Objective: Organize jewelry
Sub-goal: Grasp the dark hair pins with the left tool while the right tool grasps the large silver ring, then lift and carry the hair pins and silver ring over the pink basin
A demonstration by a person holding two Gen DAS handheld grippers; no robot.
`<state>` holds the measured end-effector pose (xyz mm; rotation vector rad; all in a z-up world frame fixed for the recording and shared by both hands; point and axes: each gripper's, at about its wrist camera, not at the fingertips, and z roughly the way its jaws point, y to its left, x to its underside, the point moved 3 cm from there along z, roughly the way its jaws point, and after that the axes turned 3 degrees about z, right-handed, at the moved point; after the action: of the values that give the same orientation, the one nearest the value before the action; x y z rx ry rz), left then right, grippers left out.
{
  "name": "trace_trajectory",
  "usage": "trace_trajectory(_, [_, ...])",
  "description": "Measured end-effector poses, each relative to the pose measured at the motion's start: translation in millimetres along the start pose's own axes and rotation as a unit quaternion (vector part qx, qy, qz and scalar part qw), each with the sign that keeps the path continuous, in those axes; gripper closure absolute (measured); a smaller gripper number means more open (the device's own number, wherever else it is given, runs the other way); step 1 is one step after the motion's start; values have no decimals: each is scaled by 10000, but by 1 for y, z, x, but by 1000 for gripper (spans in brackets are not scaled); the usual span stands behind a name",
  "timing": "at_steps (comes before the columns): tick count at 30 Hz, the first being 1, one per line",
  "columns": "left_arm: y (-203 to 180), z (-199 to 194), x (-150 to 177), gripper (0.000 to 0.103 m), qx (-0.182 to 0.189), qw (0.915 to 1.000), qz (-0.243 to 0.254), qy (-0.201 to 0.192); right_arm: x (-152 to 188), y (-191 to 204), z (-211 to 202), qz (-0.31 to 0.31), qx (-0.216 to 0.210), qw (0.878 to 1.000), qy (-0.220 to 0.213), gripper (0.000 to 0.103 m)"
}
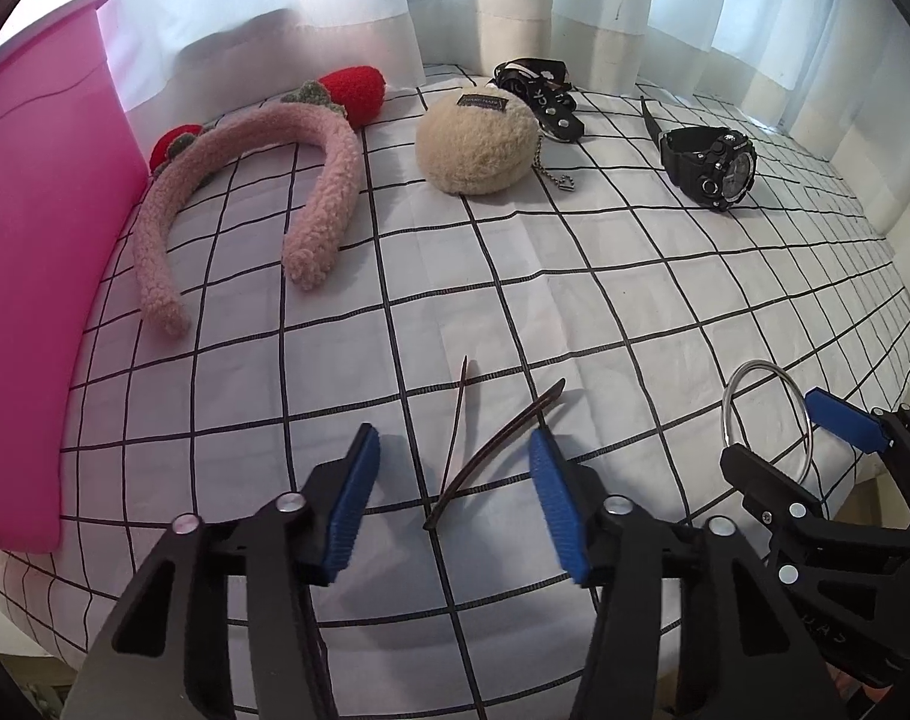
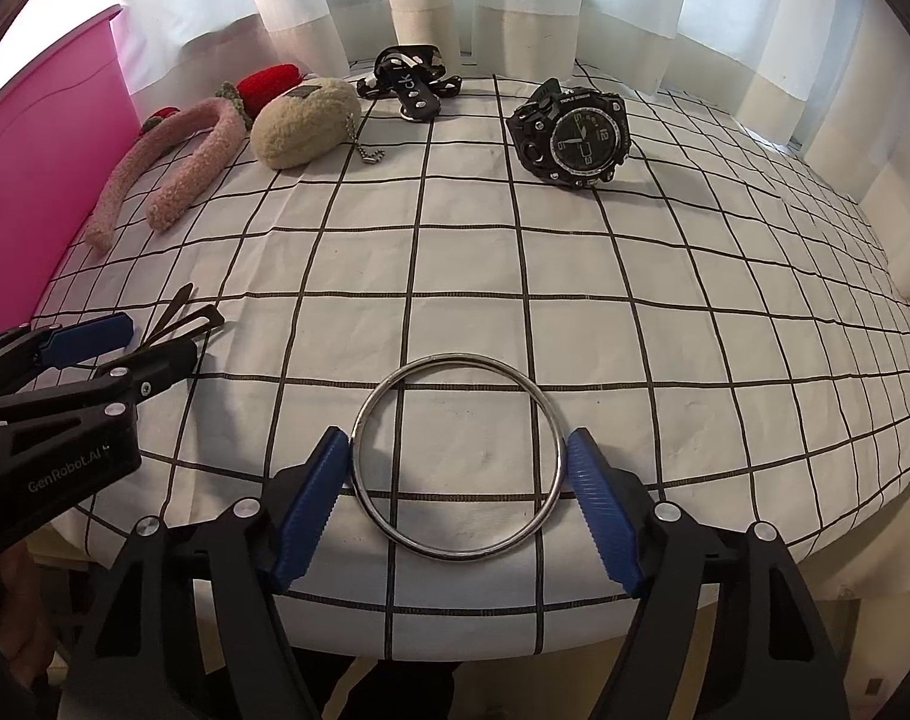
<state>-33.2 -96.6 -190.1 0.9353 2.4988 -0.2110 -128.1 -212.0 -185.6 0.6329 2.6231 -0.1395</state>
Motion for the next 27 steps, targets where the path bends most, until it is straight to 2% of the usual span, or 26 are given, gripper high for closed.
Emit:
trace_trajectory(1, [0, -1, -1, 81, 17, 10000, 9, -7, 0, 0, 0, 0, -4, 10000, -2, 31])
trace_trajectory(2, [-1, -1, -1, 88, 54, 10000, 9, -3, 0, 0, 0, 13, -12, 10000, -8, 31])
trace_trajectory(4, [1, -1, -1, 91, 88, 10000, -32, 9, -1, -1, 0, 49, -33, 10000, -23, 31])
trace_trajectory(9, [6, -3, -2, 92, 172, 9997, -147, 53, -2, -4, -1, 182, -127, 9998, -23, 32])
trace_trajectory(18, [17, -22, -10, 92, 161, 9996, -212, -122, -8, -7, -11, 206, -124, 9996, -148, 32])
trace_trajectory(27, [29, -54, -28, 92, 149, 9984, -332, -441, -31, 4, -43, 5, -139, 9986, -507, 32])
